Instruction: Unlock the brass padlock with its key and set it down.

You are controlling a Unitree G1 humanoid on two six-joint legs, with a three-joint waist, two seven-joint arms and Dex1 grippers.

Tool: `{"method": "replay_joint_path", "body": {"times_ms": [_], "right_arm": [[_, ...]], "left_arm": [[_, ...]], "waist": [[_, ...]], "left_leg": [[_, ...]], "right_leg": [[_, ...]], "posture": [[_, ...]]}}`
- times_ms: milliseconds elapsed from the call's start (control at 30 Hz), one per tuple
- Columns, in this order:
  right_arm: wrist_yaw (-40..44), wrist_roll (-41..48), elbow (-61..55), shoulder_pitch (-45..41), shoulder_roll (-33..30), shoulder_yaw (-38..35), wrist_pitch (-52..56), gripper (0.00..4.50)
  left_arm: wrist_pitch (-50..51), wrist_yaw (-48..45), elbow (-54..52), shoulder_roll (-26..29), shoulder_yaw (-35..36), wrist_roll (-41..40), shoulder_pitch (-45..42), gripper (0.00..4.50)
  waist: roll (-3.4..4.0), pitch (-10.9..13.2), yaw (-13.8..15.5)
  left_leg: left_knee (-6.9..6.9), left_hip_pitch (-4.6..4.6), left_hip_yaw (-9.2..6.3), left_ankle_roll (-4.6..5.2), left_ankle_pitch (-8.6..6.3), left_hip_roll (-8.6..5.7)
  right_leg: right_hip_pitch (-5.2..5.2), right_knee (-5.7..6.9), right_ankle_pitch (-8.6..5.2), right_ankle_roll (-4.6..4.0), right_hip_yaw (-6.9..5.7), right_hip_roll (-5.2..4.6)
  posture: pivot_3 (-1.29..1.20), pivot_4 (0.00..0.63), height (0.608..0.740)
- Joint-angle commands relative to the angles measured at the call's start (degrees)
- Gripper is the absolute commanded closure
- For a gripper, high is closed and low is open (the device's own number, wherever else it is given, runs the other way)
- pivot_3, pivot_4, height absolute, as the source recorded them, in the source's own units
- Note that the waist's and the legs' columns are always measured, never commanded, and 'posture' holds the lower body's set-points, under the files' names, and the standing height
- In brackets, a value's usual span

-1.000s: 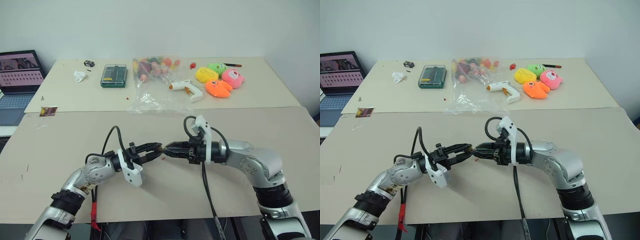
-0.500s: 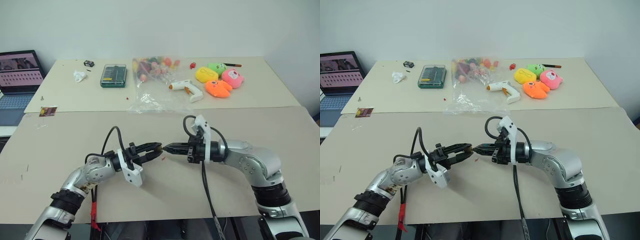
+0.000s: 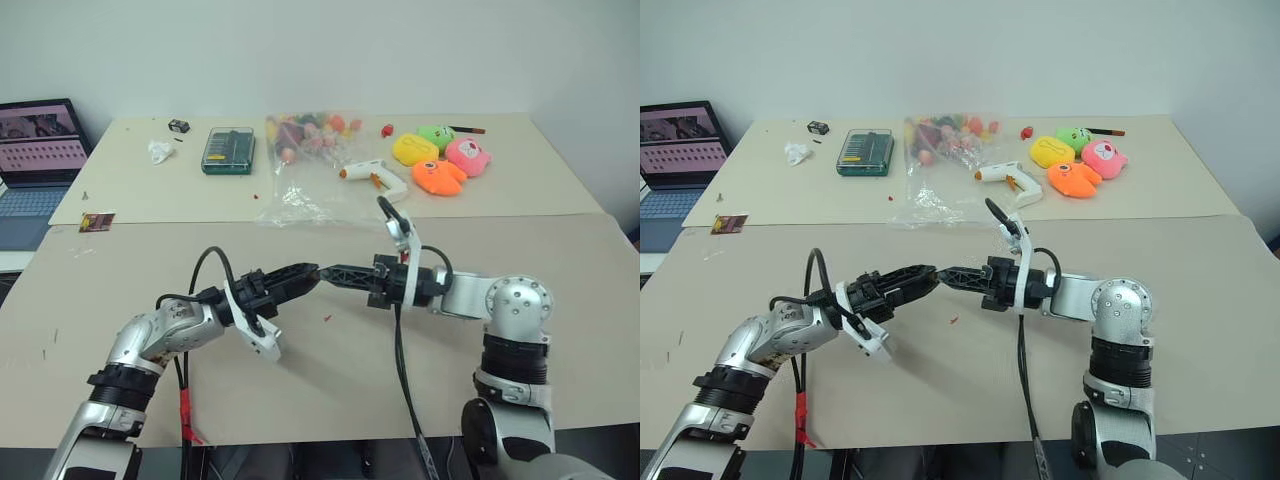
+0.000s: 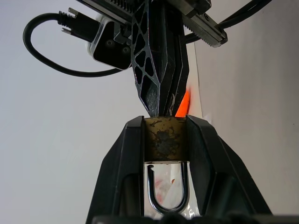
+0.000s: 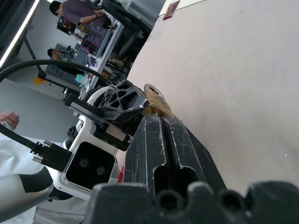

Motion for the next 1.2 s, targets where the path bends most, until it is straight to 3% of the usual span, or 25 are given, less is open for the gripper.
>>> {"method": "replay_joint_path", "body": {"times_ms": [33, 167, 333, 433, 633, 967, 1100, 1200], "right_arm": [[0.3, -2.9, -4.4, 0.7, -3.2, 4.8, -2.8, 4.44], [8.2, -9.0, -11.4, 3.1, -11.0, 14.9, -12.9, 4.44], [15.0, -10.3, -13.8, 3.5, -15.7, 17.7, -19.5, 3.05], [16.9, -11.9, -13.8, 3.4, -17.5, 18.3, -22.4, 1.99], [17.9, -12.4, -12.7, 3.3, -18.1, 17.4, -24.1, 1.99], [18.6, -12.2, -12.3, 2.5, -18.1, 17.0, -24.2, 1.99], [19.4, -11.7, -13.2, 3.4, -18.1, 17.8, -23.9, 2.97], [19.9, -11.6, -13.8, 4.0, -18.0, 18.2, -23.8, 3.97]], "left_arm": [[0.4, 0.2, -5.1, -1.2, -1.3, -4.2, -0.6, 3.71], [3.5, -2.7, -4.8, -1.3, -2.5, -9.5, -0.1, 3.71], [7.6, -7.2, -5.2, -1.5, -4.2, -16.4, 0.7, 3.71], [11.2, -9.2, -9.6, -3.5, -5.7, -17.1, 3.1, 3.71], [14.7, -10.9, -14.2, -5.2, -6.4, -16.9, 5.9, 3.71], [14.1, -10.5, -13.0, -5.2, -6.6, -16.6, 6.3, 3.71], [13.8, -10.4, -12.6, -5.1, -6.6, -16.6, 6.1, 3.71], [13.9, -10.3, -12.3, -5.2, -6.5, -16.5, 6.0, 3.71]], "waist": [[0.00, 0.0, -0.1], [0.00, 0.0, -0.5], [-0.01, 0.0, -1.0], [-0.01, 0.0, -1.2], [-0.01, 0.0, -1.0], [-0.01, 0.0, -0.9], [-0.01, 0.0, -0.9], [-0.01, 0.0, -0.9]], "left_leg": [[0.00, 0.00, 0.00, 0.00, 0.00, 0.00], [0.00, 0.01, 0.00, 0.00, 0.00, 0.00], [0.03, 0.01, 0.01, 0.00, 0.00, -0.01], [0.03, 0.02, 0.03, 0.00, 0.00, 0.01], [0.03, 0.01, 0.03, 0.00, 0.00, 0.01], [0.03, 0.02, 0.03, 0.00, 0.00, 0.01], [0.03, 0.02, 0.03, 0.00, 0.00, 0.01], [0.02, 0.02, 0.03, 0.00, 0.00, 0.01]], "right_leg": [[0.00, 0.00, 0.00, 0.00, 0.00, 0.00], [-0.01, -0.01, -0.01, 0.01, -0.02, 0.00], [0.02, -0.05, -0.01, 0.02, -0.02, -0.01], [0.02, -0.07, -0.01, 0.02, -0.01, 0.00], [0.04, -0.10, -0.01, 0.01, -0.01, 0.00], [0.04, -0.11, -0.01, 0.01, 0.01, 0.00], [0.04, -0.12, -0.01, 0.01, 0.01, 0.00], [0.04, -0.11, -0.01, 0.01, 0.01, 0.00]], "posture": [[0.00, 0.150, 0.740], [0.00, 0.150, 0.740], [0.00, 0.150, 0.740], [0.00, 0.150, 0.740], [0.00, 0.150, 0.740], [0.00, 0.150, 0.740], [0.00, 0.150, 0.740], [0.00, 0.150, 0.740]]}}
